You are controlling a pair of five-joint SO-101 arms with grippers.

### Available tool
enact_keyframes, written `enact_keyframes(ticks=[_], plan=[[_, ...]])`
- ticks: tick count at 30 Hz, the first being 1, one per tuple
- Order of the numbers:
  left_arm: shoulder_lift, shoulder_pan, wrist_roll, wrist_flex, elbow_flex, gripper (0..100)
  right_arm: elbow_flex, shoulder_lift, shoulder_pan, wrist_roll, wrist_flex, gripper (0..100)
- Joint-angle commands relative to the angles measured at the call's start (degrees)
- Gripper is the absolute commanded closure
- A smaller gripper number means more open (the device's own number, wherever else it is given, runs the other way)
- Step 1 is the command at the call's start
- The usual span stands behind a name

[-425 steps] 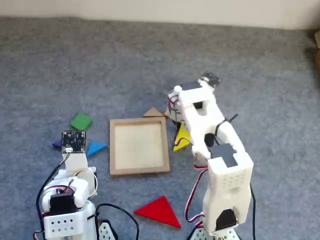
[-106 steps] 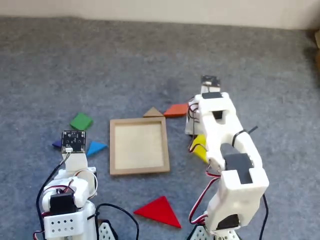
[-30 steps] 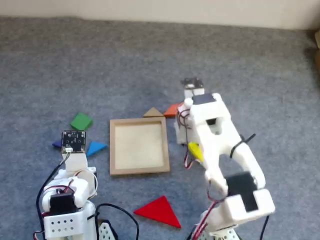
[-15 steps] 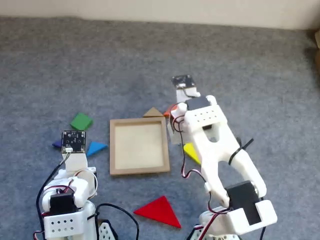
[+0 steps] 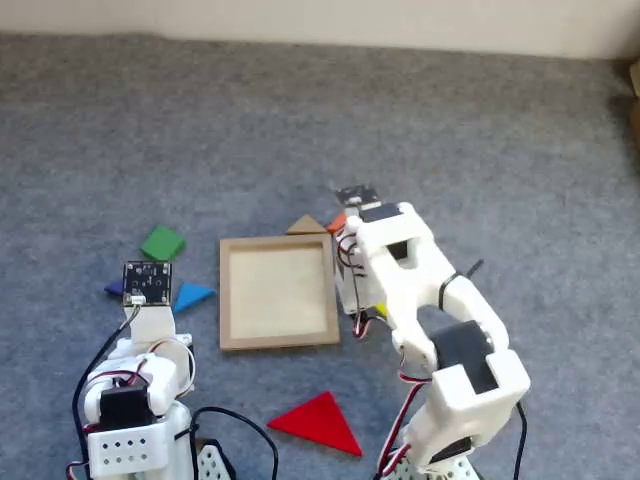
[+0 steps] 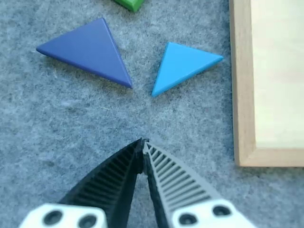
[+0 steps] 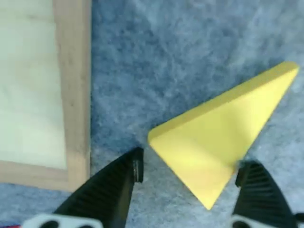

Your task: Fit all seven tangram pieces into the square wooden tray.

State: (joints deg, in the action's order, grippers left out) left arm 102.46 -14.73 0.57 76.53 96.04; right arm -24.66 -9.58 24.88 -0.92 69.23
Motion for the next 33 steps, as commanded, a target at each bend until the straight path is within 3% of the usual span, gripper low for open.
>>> enact_keyframes(ticks=[1, 16, 24, 33], plan=[[1.89, -0.66, 0.53, 0.26, 1.1, 99, -0.04, 7.6, -0.57, -1.05, -1.27, 69.8], [1.89, -0.66, 0.53, 0.26, 1.1, 99, 0.92, -2.07, -0.57, -0.79, -6.2, 70.7], [1.89, -0.66, 0.53, 0.26, 1.1, 99, 1.89, -1.98, -4.09, -1.14, -6.55, 90.2], [1.89, -0.66, 0.53, 0.26, 1.1, 99, 2.07, -1.71, -4.0, -1.23, -6.29, 96.4]])
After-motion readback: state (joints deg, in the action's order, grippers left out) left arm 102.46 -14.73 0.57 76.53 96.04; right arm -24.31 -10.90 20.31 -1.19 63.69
